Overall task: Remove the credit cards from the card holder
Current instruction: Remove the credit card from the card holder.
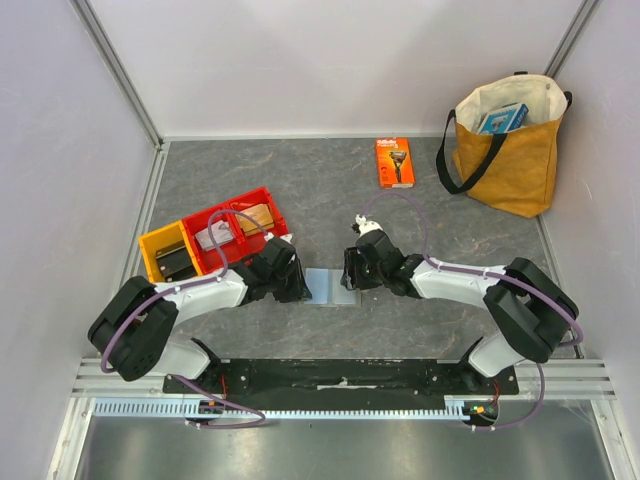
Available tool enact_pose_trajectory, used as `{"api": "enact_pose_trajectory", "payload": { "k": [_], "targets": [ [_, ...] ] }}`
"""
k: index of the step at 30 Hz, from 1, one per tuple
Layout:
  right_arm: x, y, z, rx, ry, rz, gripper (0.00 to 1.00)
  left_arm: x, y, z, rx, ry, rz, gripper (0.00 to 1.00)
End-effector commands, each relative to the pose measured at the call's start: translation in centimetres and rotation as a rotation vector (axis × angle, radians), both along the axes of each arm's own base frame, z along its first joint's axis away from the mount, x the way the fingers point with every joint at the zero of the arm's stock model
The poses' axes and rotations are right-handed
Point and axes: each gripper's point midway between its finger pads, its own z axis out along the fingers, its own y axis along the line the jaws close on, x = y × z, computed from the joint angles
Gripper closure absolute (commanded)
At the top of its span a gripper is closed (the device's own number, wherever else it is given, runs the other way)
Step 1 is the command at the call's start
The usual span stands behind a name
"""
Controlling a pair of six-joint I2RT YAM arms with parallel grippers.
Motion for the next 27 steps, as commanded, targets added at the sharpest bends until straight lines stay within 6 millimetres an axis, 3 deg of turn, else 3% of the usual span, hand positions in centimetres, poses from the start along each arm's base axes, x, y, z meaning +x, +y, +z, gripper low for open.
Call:
{"api": "enact_pose_trajectory", "payload": {
  "k": [1,11,21,27],
  "targets": [
    [0.0,0.3,-0.2,0.016,0.011,0.001,0.48,-0.3,0.7,-0.8,0.029,-0.008,-0.003,0.76],
    [-0.4,1.9,0.0,0.086,0.041,0.033,0.55,-0.4,0.4,-0.4,0.005,-0.014,-0.013,0.76],
    [-0.8,3.6,2.4,0.214,0.027,0.061,0.67,-1.1,-0.2,-0.8,-0.04,0.006,-0.03,0.76],
    [-0.9,5.2,4.6,0.322,0.0,0.109,0.7,-1.7,-0.2,-1.2,-0.051,0.03,-0.02,0.76]
  ]
}}
